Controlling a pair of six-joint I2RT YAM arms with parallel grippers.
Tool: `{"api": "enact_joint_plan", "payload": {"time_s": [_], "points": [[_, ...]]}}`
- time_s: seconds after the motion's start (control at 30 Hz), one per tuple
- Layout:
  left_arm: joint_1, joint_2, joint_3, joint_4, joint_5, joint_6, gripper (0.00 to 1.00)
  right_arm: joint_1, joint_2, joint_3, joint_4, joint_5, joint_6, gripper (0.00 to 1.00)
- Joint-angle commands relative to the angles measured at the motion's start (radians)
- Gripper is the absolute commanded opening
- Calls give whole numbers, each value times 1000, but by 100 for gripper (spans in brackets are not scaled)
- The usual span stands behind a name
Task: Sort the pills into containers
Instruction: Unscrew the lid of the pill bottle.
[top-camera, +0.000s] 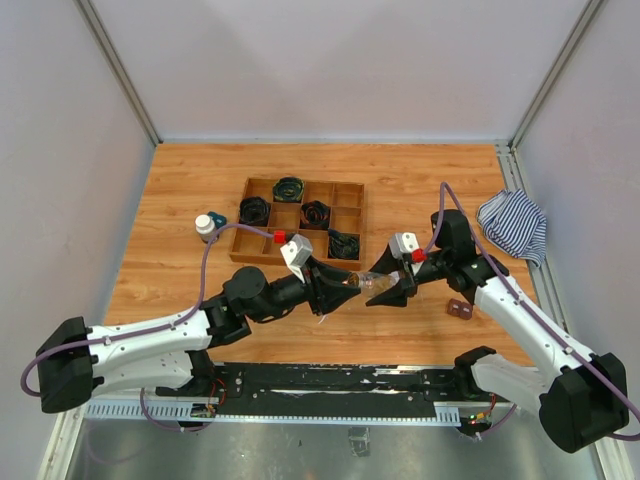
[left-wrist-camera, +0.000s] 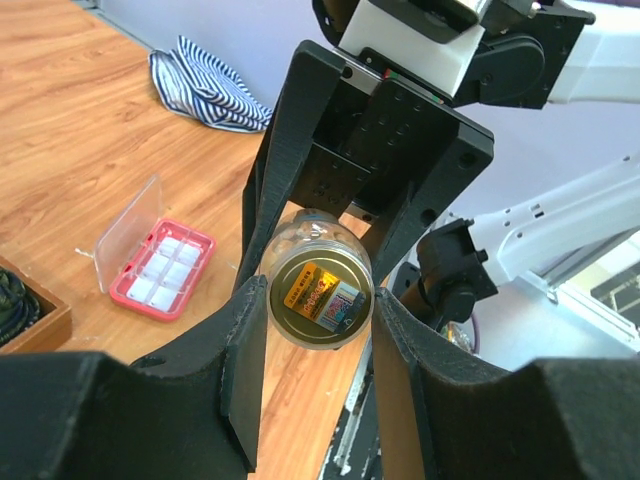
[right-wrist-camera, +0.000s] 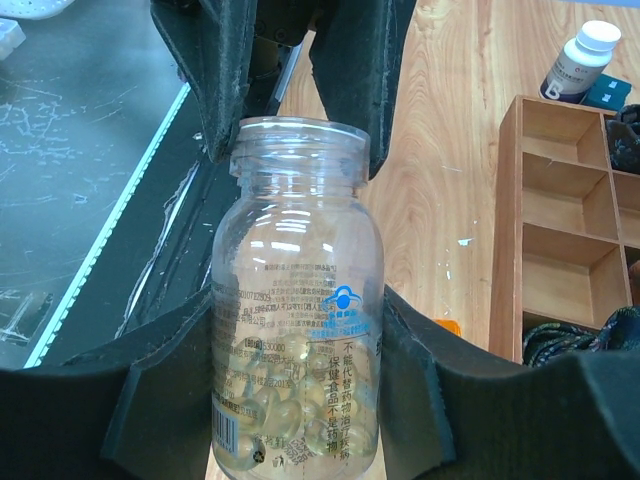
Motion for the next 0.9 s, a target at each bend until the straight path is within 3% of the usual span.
{"api": "enact_joint_plan", "payload": {"time_s": [0.0, 0.1, 0.37, 0.53, 0.87], "points": [[-9, -2, 12, 90, -80, -107, 0, 7, -2, 13, 5, -24, -30, 0], [-9, 26, 32, 91, -74, -116, 10, 7, -5, 14, 4, -26, -29, 1], [-9, 52, 32, 88, -39, -126, 69, 7, -4, 14, 1, -26, -29, 1], [-9, -7, 8, 88, -44, -82, 96, 4, -7, 16, 1, -30, -27, 1], [-10, -192, -78, 39, -60, 36, 99, 0, -17, 17, 1, -40, -24, 1]]}}
